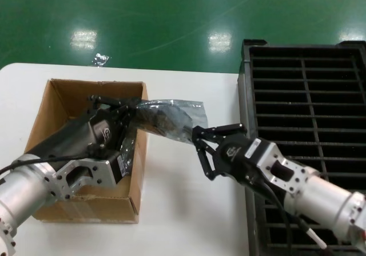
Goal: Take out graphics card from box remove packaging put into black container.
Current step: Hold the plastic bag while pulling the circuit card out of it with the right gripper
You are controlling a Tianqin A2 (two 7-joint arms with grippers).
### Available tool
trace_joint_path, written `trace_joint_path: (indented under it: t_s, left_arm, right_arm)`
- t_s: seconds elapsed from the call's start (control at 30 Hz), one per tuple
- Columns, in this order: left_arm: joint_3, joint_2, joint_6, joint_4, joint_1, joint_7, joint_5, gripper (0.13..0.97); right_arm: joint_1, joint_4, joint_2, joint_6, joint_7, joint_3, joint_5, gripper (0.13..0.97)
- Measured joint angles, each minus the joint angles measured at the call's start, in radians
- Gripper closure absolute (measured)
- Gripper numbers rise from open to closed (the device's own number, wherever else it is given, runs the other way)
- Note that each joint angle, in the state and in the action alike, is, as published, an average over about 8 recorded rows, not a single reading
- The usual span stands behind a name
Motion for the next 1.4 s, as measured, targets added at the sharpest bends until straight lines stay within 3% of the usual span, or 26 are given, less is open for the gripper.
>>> trace_joint_path:
  t_s: [0.37, 0.67, 0.9, 1.17, 1.4]
  left_arm:
    - [0.000, 0.000, 0.000, 0.000, 0.000, 0.000, 0.000, 0.958]
    - [0.000, 0.000, 0.000, 0.000, 0.000, 0.000, 0.000, 0.958]
    - [0.000, 0.000, 0.000, 0.000, 0.000, 0.000, 0.000, 0.958]
    - [0.000, 0.000, 0.000, 0.000, 0.000, 0.000, 0.000, 0.958]
    - [0.000, 0.000, 0.000, 0.000, 0.000, 0.000, 0.000, 0.958]
  right_arm:
    - [0.012, -0.147, -0.131, -0.206, 0.059, 0.128, -0.169, 0.962]
    - [-0.019, -0.174, -0.180, -0.324, 0.108, 0.222, -0.297, 0.951]
    - [-0.058, -0.174, -0.215, -0.366, 0.131, 0.295, -0.360, 0.917]
    - [-0.099, -0.188, -0.270, -0.379, 0.138, 0.371, -0.409, 0.807]
    - [-0.124, -0.213, -0.330, -0.374, 0.146, 0.415, -0.443, 0.798]
